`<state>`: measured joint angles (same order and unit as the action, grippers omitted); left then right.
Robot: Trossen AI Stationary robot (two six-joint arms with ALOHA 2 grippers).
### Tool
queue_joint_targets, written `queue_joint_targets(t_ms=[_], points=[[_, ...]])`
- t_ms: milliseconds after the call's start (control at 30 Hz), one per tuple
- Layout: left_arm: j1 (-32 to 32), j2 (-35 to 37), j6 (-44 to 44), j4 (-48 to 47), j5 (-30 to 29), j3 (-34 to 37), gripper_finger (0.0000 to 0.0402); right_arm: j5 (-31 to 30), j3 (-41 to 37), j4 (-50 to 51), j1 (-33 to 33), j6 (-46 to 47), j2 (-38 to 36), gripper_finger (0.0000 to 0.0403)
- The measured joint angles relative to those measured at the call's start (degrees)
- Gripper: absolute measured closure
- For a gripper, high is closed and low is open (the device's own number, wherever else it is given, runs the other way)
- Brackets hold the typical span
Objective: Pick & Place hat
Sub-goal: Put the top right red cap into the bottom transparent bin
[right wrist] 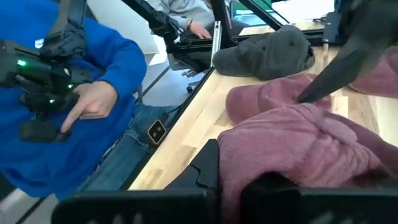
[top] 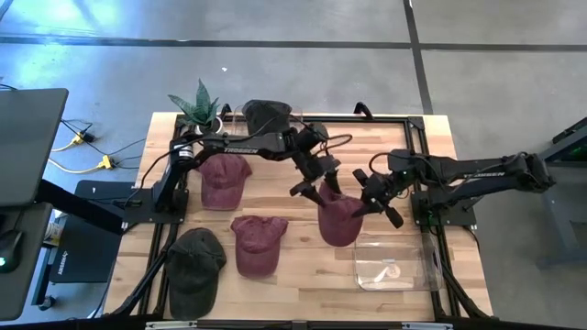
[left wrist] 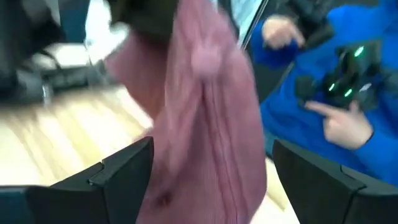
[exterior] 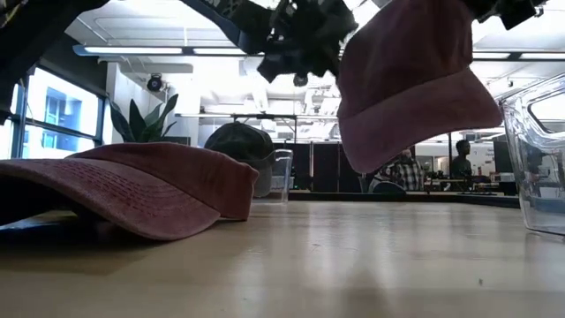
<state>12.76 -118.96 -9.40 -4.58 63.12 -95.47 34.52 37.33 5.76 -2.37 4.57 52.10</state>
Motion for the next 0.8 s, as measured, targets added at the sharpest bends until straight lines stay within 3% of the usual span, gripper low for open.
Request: queue_joint_targets(t_ms=[233,433,800], points=[[-3.09,-4.56,6.31,9.00,5.37,-1.26,0.0082,-2.00,0.00,-0.05,0.61,-2.32,0.00,0.0393],[-2.89,-5.76,8.36,7.77,10.91,-4.49,0.0082,-2.01,0.01,1.05,0.50,-2.20,-0.04,0.0400],[0.44,-5.95,12.93,7.29,17.19,-4.38,0.0082,-2.06,0.08,7.60,0.52,1.33,-0.09,0.0399]])
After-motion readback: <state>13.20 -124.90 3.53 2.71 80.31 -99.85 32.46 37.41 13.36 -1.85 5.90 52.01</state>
